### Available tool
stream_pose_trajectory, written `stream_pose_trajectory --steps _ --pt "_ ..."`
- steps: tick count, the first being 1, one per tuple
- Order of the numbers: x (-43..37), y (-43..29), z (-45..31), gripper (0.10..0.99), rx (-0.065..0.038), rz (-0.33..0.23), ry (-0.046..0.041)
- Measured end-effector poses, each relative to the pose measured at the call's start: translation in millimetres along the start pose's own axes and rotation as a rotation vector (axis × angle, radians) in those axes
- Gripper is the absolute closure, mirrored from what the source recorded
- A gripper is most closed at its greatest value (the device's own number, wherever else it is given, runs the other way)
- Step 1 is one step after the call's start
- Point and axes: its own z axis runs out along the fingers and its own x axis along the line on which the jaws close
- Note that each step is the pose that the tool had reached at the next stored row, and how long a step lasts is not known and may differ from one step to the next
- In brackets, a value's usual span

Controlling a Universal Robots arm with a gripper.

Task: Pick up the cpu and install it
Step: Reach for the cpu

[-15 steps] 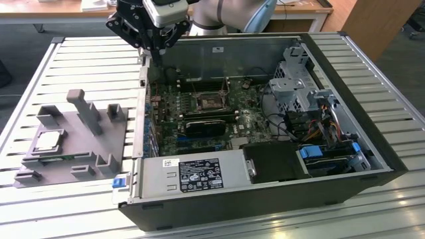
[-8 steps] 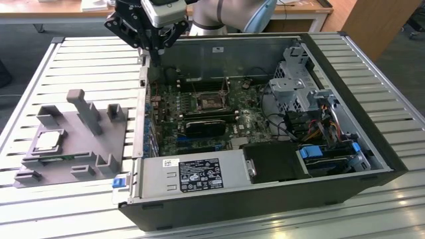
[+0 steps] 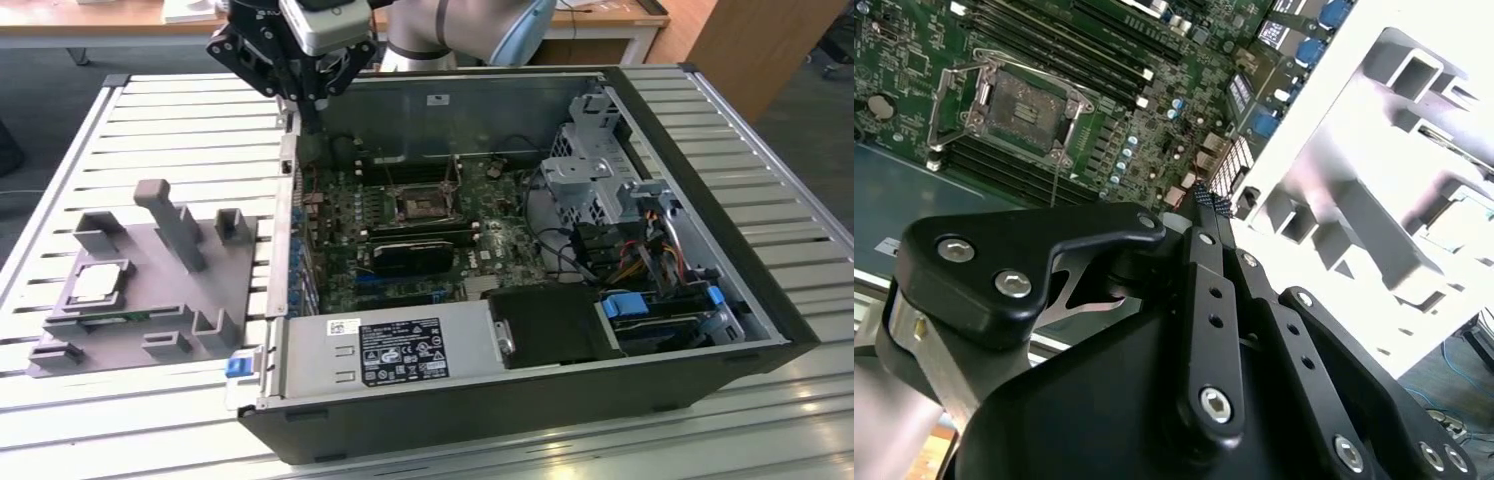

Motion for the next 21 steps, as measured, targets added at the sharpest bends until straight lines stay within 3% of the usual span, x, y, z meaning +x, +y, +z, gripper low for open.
stream_pose_trajectory --steps 21 --pt "5.6 -0.4 0.0 0.98 0.0 0.0 0.0"
